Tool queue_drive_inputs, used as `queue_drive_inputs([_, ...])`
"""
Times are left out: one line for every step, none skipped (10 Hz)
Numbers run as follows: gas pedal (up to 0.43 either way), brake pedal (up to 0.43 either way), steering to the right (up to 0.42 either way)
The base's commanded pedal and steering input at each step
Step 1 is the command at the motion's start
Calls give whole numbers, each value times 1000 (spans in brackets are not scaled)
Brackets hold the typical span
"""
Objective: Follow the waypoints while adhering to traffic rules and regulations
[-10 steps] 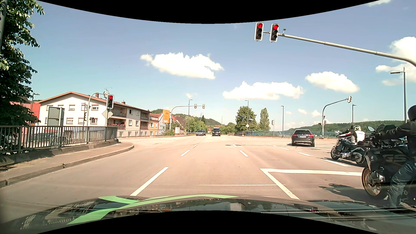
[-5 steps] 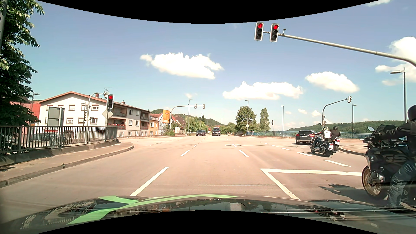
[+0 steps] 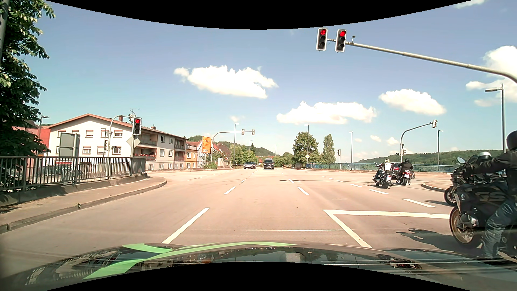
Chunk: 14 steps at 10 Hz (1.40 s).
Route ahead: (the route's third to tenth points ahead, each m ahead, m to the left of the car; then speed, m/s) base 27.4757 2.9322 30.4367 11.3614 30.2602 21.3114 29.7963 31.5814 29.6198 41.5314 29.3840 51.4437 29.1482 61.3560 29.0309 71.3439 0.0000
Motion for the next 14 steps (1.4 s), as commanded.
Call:
queue_drive_inputs([0,280,-7])
queue_drive_inputs([0,280,-7])
queue_drive_inputs([0,280,-6])
queue_drive_inputs([0,280,-6])
queue_drive_inputs([0,280,-7])
queue_drive_inputs([0,280,-7])
queue_drive_inputs([0,280,-6])
queue_drive_inputs([0,280,-7])
queue_drive_inputs([0,280,-6])
queue_drive_inputs([0,280,-7])
queue_drive_inputs([0,280,-7])
queue_drive_inputs([0,280,-7])
queue_drive_inputs([0,274,-7])
queue_drive_inputs([0,280,-7])
